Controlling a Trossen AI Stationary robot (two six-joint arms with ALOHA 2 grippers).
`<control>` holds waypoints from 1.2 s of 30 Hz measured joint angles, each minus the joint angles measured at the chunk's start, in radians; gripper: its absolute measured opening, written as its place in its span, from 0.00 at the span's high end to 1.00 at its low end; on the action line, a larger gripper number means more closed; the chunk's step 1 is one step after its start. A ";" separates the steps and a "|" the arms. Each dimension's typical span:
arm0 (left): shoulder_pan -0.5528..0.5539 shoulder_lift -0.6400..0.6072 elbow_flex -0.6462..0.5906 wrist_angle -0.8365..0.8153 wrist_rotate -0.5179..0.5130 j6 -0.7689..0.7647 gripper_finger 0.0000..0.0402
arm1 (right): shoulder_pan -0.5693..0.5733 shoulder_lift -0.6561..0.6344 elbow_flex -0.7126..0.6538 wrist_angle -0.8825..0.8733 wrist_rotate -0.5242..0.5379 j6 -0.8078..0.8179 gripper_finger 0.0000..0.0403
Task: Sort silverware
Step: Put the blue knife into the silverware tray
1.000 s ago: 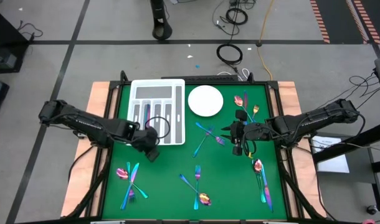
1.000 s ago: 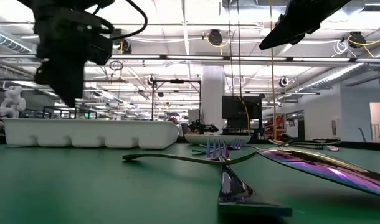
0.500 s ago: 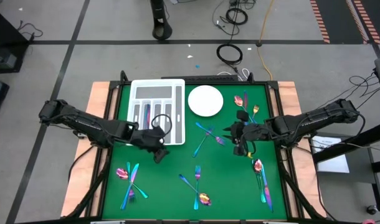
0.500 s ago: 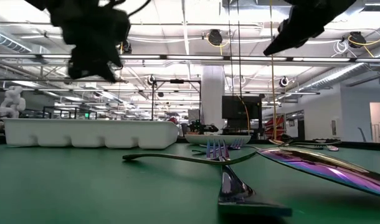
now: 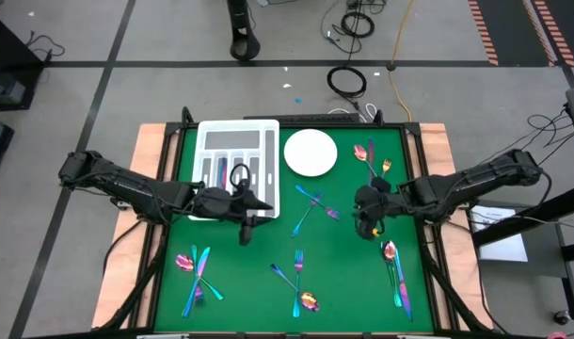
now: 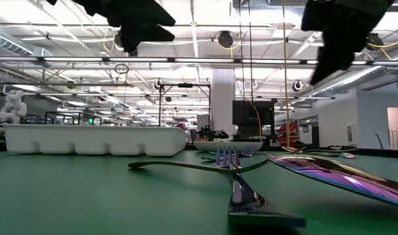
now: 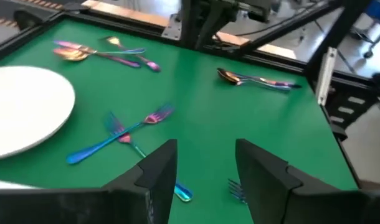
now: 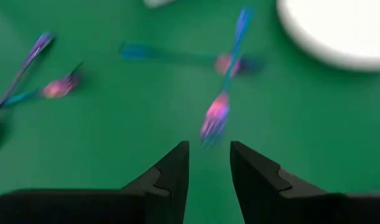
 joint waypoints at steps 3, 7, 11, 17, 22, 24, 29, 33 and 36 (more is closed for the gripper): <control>-0.006 0.000 0.000 0.002 0.006 0.038 0.59 | 0.028 0.000 0.000 -0.045 -0.076 0.107 0.74; -0.027 0.000 0.000 0.002 0.007 0.065 0.59 | 0.070 0.000 0.000 -0.113 -0.196 0.275 0.74; -0.055 0.000 0.000 0.001 0.007 0.089 0.59 | 0.123 0.000 0.000 -0.198 -0.250 0.518 0.74; -0.066 0.000 0.000 0.008 0.007 0.156 0.59 | 0.219 0.000 0.000 -0.291 -0.340 0.883 0.74; -0.066 0.000 0.000 0.009 0.004 0.183 0.59 | 0.285 0.018 0.000 -0.340 -0.369 1.043 0.74; -0.066 0.000 0.000 0.008 0.004 0.201 0.59 | 0.310 0.042 0.000 -0.352 -0.386 1.095 0.74; -0.066 0.000 0.000 0.005 0.004 0.239 0.59 | 0.372 0.136 0.000 -0.350 -0.429 1.196 0.74; -0.066 0.000 0.000 0.002 0.004 0.266 0.59 | 0.414 0.219 0.000 -0.348 -0.475 1.223 0.74; -0.065 0.000 0.000 0.003 0.006 0.277 0.59 | 0.431 0.264 0.000 -0.321 -0.491 1.222 0.74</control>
